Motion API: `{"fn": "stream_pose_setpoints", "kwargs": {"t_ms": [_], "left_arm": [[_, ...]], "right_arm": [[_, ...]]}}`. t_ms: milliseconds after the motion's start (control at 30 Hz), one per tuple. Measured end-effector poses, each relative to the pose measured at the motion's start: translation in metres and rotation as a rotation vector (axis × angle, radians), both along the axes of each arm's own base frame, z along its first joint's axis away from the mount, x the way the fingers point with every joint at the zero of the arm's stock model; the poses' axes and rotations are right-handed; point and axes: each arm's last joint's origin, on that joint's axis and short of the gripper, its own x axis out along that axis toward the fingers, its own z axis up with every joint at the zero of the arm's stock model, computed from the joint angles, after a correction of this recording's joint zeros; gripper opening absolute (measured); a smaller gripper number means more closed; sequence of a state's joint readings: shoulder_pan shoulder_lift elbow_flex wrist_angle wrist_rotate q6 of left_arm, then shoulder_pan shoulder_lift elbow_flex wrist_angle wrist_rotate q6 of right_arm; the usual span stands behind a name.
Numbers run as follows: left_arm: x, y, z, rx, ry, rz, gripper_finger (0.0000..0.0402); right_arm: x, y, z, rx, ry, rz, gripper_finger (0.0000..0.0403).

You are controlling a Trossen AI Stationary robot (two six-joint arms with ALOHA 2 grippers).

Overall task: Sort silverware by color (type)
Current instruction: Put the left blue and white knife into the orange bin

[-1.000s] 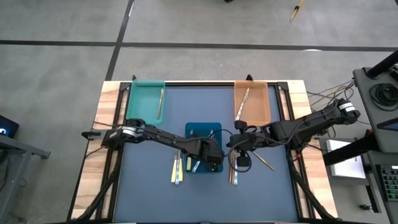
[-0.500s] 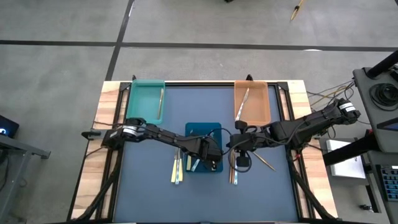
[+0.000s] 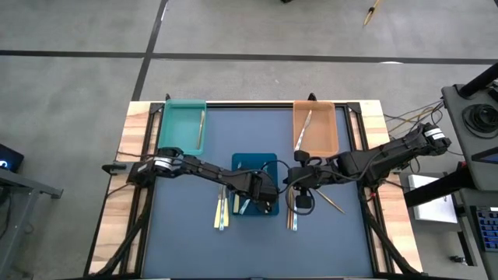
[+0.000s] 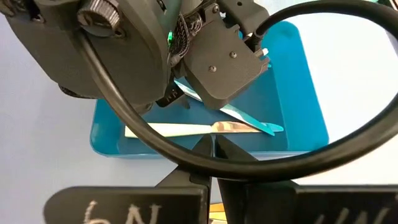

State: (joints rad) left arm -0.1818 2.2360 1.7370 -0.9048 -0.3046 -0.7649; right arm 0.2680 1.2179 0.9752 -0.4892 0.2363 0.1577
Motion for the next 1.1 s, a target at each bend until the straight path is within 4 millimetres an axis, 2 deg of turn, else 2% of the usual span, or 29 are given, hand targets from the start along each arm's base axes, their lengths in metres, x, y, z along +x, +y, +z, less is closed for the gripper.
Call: {"fn": "stream_pose_setpoints", "kwargs": {"t_ms": [333, 467, 867, 1100], "left_arm": [[-0.003, 0.002, -0.014, -0.028, -0.010, -0.003, 0.0162], [-0.003, 0.002, -0.014, -0.034, -0.013, -0.005, 0.0133], [-0.004, 0.003, -0.014, -0.033, -0.005, -0.003, 0.0012], [-0.006, 0.004, -0.007, -0.018, -0.013, -0.007, 0.0005]], "right_arm": [[0.000, 0.000, 0.000, 0.000, -0.003, 0.000, 0.0009], [0.000, 0.000, 0.000, 0.000, -0.003, 0.001, 0.0009], [0.000, 0.000, 0.000, 0.000, -0.004, 0.001, 0.0009], [0.000, 0.000, 0.000, 0.000, -0.003, 0.001, 0.0009]]}}
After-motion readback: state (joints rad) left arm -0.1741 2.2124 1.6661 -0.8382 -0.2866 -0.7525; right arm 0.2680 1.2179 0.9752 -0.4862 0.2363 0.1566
